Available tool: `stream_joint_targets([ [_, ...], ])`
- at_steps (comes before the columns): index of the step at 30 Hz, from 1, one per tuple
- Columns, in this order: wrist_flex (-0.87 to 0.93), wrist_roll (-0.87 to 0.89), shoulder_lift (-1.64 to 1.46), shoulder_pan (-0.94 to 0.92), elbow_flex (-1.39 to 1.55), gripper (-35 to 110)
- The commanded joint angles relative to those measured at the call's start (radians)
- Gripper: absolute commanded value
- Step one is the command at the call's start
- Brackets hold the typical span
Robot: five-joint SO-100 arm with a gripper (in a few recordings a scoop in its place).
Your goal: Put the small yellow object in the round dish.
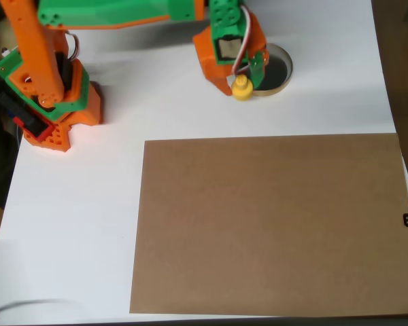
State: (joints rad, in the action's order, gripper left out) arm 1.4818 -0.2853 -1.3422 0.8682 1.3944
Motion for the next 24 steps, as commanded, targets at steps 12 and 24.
stream_joint_targets([
  [12,0.071,0.051,0.146,0.169,-0.350,0],
  [24,0.031,0.091,0.207,0.187,-0.370,0],
])
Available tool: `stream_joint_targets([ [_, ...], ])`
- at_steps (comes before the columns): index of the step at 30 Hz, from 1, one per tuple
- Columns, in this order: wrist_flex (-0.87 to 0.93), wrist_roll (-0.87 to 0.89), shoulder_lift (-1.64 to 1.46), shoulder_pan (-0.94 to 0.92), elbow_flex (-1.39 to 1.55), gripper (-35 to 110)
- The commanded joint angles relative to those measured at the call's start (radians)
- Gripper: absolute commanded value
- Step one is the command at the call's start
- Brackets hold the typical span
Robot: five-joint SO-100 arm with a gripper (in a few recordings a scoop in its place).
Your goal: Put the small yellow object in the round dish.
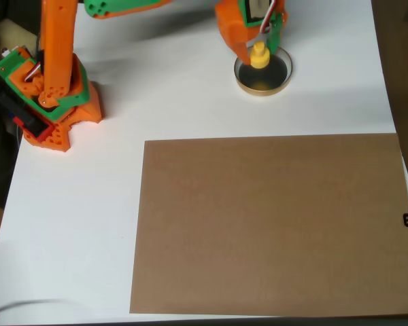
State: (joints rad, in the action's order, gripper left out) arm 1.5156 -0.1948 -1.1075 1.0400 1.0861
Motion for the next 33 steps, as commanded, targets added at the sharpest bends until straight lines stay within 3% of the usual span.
stream_joint_targets([
  [1,-0.006,0.000,-0.023,0.017,-0.060,0],
  [21,-0.137,-0.005,-0.089,0.006,0.158,13],
  [33,-0.114,-0.040,-0.158,-0.026,0.143,23],
])
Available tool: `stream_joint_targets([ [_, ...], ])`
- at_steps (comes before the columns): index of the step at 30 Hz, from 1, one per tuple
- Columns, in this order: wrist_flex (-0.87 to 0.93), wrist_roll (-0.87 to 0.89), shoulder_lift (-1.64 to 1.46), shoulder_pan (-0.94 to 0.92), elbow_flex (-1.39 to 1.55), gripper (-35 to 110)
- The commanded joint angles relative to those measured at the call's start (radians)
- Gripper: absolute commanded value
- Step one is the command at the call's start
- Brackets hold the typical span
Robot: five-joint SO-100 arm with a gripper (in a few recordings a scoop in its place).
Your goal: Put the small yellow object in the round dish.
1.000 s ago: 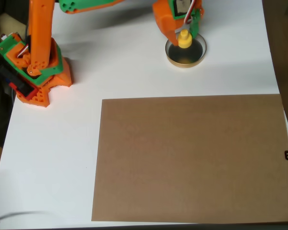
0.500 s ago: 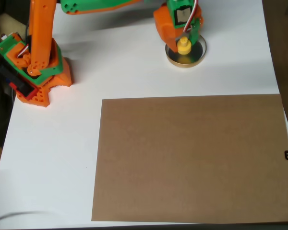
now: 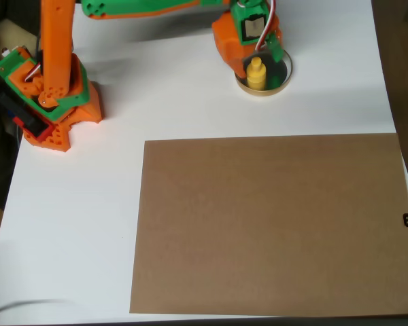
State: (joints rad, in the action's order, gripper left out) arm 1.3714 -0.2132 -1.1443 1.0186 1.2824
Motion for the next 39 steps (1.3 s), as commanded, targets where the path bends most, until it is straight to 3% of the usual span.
stream_joint_targets([
  [1,0.044,-0.029,-0.127,-0.008,-0.069,24],
  [9,0.106,-0.164,-0.298,-0.092,-0.003,25],
  [17,0.063,-0.290,-0.591,-0.351,0.272,25],
  [27,-0.137,-0.250,-0.815,-0.761,0.534,25],
  [39,-0.321,-0.094,-1.055,-1.066,0.839,26],
])
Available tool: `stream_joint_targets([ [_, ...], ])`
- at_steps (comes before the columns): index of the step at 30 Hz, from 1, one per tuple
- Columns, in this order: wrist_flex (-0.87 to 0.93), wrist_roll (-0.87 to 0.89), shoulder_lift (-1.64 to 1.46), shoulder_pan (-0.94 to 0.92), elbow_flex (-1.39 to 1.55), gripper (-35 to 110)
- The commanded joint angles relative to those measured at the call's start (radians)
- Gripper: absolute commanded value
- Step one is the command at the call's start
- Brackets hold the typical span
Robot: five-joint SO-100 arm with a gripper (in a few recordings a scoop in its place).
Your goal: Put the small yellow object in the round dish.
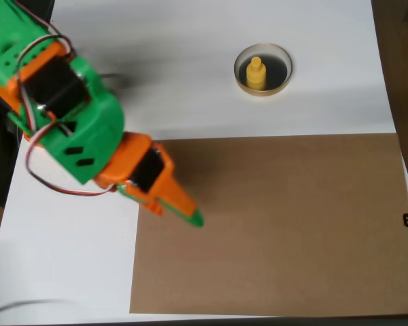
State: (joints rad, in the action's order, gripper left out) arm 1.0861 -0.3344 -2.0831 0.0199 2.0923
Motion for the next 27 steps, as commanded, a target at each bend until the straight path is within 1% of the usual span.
stream_joint_targets([
  [1,-0.049,0.051,-0.149,-0.087,0.055,26],
  [6,-0.077,0.130,-0.304,-0.160,0.179,26],
  [16,-0.115,0.206,-0.612,-0.261,0.459,26],
  [22,-0.141,0.264,-0.621,-0.351,0.494,26],
  [27,-0.186,0.282,-0.644,-0.382,0.568,26],
])
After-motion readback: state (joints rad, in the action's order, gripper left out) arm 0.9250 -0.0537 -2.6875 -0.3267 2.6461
